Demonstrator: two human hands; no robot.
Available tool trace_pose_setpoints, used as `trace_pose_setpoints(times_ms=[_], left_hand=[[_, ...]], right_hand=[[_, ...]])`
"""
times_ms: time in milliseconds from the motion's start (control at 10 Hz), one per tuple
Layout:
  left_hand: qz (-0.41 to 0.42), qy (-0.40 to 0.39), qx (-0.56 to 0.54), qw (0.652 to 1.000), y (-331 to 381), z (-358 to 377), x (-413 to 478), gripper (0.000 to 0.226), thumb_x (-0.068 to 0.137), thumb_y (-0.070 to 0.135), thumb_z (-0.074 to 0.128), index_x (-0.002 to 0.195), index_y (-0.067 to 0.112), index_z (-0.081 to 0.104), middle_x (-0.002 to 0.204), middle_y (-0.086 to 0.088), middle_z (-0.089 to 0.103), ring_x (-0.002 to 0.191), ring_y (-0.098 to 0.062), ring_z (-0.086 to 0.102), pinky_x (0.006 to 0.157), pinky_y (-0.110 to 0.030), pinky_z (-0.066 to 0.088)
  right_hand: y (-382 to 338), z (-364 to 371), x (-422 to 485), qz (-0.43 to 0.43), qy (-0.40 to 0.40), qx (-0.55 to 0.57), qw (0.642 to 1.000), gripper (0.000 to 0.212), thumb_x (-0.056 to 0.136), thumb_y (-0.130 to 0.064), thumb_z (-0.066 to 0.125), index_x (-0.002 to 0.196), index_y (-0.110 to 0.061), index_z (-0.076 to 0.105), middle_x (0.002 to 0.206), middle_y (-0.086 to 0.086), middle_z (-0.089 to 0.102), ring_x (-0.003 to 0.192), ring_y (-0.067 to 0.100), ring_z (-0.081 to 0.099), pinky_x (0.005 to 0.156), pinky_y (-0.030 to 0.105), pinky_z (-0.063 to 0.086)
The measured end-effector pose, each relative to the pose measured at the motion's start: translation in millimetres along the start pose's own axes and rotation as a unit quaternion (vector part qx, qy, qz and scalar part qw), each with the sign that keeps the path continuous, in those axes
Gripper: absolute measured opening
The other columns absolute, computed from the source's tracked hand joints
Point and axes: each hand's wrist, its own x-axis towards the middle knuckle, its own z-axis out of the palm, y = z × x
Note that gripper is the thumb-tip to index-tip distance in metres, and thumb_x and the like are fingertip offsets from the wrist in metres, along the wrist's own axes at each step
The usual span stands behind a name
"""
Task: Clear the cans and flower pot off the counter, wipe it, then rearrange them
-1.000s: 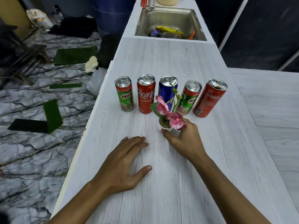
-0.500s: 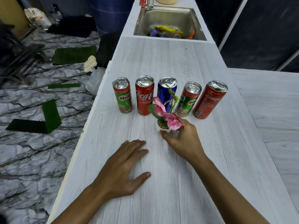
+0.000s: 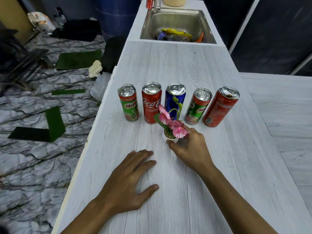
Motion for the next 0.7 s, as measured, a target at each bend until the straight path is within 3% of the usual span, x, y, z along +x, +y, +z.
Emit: trace_pose_setpoints(times_ms=[100,400,600,700], left_hand=[[-0.006,-0.006,0.002,1.000,-0.1,-0.1,0.6,0.063,0.091,0.062,0.064,0.142,0.025,0.059,0.159,0.009,0.043,0.148,-0.011,0.036,0.118,-0.048,0.036],[-0.012,-0.015,0.006,1.000,-0.1,-0.2,0.9,0.065,0.092,0.068,0.059,0.144,0.029,0.057,0.160,0.013,0.039,0.150,-0.008,0.033,0.119,-0.047,0.035],[-0.009,-0.008,0.018,1.000,3.6,-4.0,1.8,0.061,0.091,0.066,0.060,0.140,0.029,0.061,0.157,0.012,0.044,0.147,-0.010,0.038,0.119,-0.045,0.036],[0.017,0.048,0.014,0.999,4.9,3.8,-1.7,0.047,0.089,0.059,0.069,0.123,0.027,0.073,0.142,0.012,0.060,0.134,-0.007,0.053,0.117,-0.032,0.036]], right_hand=[[3.9,1.4,-1.2,0.007,0.008,-0.010,1.000,0.029,0.079,-0.042,0.079,0.101,-0.030,0.064,0.085,-0.028,0.046,0.082,-0.001,0.049,0.059,0.017,0.034],[6.2,3.2,-0.4,0.009,0.011,-0.029,0.999,0.043,0.077,-0.052,0.076,0.111,-0.029,0.067,0.087,-0.032,0.041,0.084,-0.004,0.047,0.059,0.014,0.033],[-1.6,-1.8,-2.2,-0.006,0.014,-0.041,0.999,0.041,0.077,-0.046,0.079,0.112,-0.028,0.067,0.083,-0.034,0.038,0.079,0.005,0.046,0.060,0.013,0.034],[0.1,-4.6,-1.0,0.010,-0.002,-0.054,0.998,0.059,0.080,-0.046,0.080,0.133,-0.028,0.061,0.102,-0.037,0.047,0.101,0.013,0.053,0.075,0.021,0.043]])
